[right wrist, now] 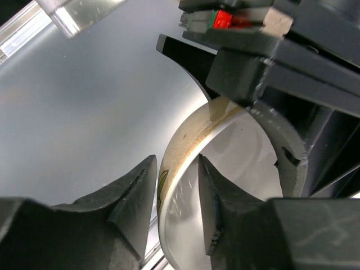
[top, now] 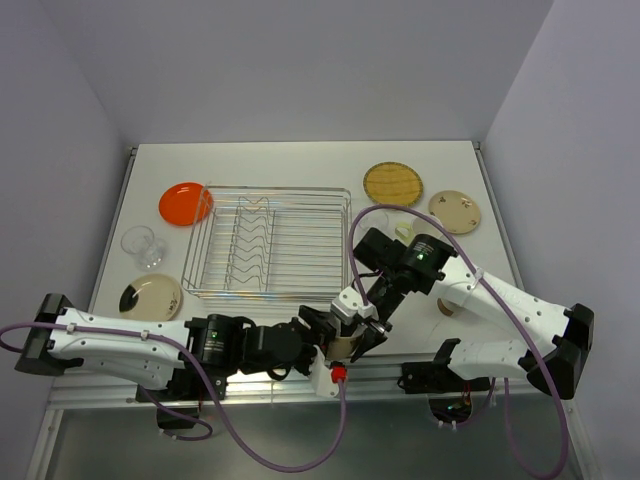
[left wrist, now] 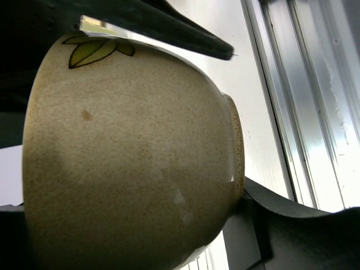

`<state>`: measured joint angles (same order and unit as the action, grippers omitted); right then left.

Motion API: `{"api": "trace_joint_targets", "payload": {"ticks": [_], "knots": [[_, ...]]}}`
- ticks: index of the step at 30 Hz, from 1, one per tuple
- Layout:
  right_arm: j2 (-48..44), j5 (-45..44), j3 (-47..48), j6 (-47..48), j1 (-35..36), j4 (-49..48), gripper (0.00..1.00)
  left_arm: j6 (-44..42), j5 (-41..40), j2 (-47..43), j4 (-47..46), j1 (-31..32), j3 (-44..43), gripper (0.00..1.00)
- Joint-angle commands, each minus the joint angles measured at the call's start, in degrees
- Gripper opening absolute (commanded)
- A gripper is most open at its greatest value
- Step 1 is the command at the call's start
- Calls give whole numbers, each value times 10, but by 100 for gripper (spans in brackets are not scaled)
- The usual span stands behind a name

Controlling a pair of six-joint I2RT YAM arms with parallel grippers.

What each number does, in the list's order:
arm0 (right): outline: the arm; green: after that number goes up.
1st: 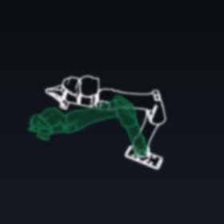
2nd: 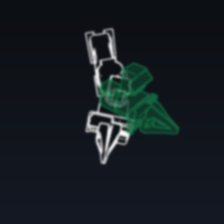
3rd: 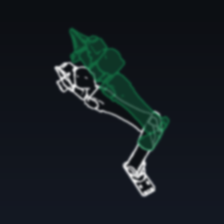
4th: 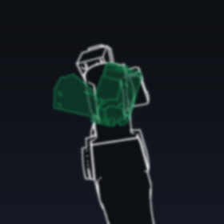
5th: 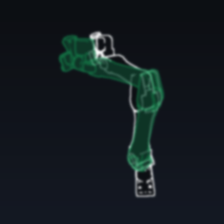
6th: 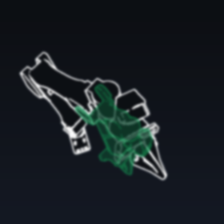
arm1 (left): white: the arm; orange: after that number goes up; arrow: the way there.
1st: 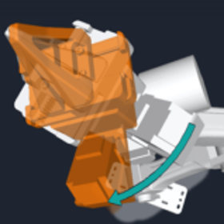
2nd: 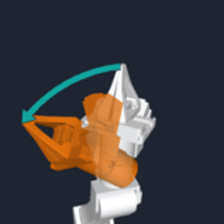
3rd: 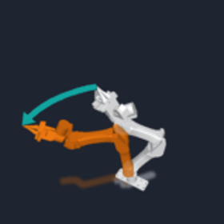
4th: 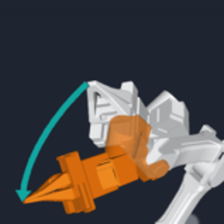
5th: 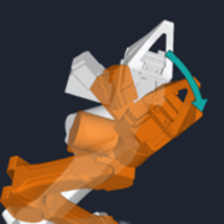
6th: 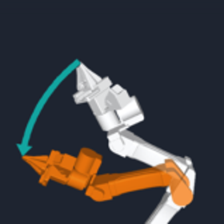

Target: Load the mixed dishes into the dish rack

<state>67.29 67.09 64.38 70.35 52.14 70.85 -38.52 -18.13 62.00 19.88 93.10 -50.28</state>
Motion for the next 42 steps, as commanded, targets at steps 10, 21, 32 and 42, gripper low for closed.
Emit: {"api": "trace_joint_targets", "payload": {"ticks": [10,21,32,42], "knots": [[-31,20,16,7,-48,-5,53,35,6,-21,-50,2,-28,38],[-49,3,50,66,-113,58,53,72,17,-26,-37,-9,-23,38],[-33,31,141,100,-257,105,52,134,64,-49,-74,-79,-12,38],[-23,67,159,-51,-463,-25,51,197,191,-51,-185,-244,-16,40]]}}
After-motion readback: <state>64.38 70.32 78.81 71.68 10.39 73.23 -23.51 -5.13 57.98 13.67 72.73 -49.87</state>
